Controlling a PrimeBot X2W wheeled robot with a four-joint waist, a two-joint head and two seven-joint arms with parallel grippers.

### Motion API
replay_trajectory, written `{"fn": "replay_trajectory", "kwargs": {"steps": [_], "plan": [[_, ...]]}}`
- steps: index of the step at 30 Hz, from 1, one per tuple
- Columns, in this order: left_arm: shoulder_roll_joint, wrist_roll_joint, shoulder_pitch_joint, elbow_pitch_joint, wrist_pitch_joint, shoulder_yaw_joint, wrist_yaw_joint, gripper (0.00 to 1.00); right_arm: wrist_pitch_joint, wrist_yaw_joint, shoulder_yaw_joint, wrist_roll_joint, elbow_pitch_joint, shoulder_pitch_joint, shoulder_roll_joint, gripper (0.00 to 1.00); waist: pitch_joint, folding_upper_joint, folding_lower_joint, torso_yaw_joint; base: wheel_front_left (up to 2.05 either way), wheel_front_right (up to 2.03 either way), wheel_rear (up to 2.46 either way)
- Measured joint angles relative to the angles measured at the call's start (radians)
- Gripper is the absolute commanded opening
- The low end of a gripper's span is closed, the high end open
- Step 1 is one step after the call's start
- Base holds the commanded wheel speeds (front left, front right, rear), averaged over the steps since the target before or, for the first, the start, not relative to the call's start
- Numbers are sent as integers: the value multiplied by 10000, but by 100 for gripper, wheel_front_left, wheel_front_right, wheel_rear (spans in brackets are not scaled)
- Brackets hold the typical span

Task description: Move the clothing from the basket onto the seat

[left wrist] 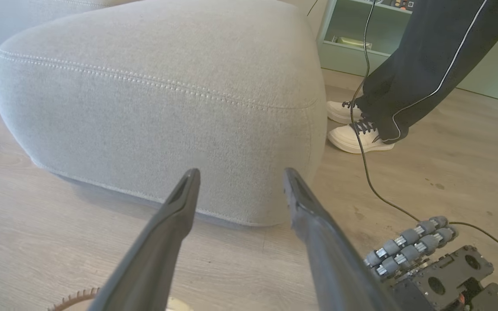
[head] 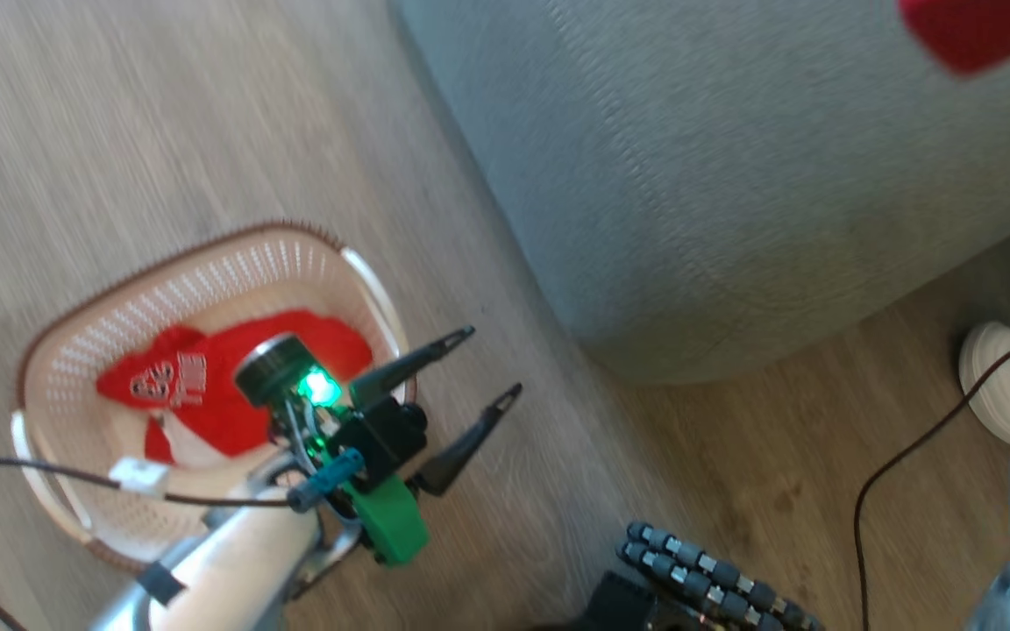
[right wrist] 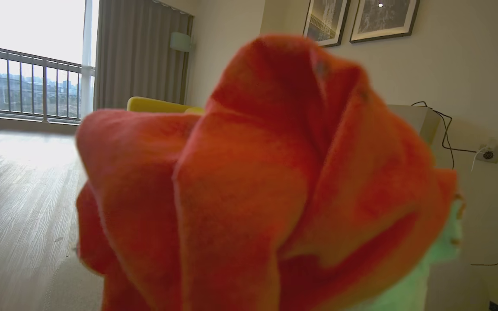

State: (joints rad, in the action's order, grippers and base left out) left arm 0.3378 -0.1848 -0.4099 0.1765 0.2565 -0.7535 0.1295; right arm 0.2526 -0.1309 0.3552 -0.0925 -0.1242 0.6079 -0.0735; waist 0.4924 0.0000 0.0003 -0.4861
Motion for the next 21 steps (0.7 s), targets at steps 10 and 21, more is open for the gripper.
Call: {"fn": "replay_trajectory", "kwargs": {"steps": [10, 21], "plan": [[637, 13, -880, -109, 2, -813, 0, 100, 40, 0, 184, -842, -2874, 2733, -1216, 0, 1630, 0, 1, 634, 0, 0, 0], [587, -2, -1290, -314, 2, -997, 0, 100, 40, 0, 525, -1402, -6930, 5521, -2656, 0, 2465, 0, -2, 1527, 0, 0, 0]]}}
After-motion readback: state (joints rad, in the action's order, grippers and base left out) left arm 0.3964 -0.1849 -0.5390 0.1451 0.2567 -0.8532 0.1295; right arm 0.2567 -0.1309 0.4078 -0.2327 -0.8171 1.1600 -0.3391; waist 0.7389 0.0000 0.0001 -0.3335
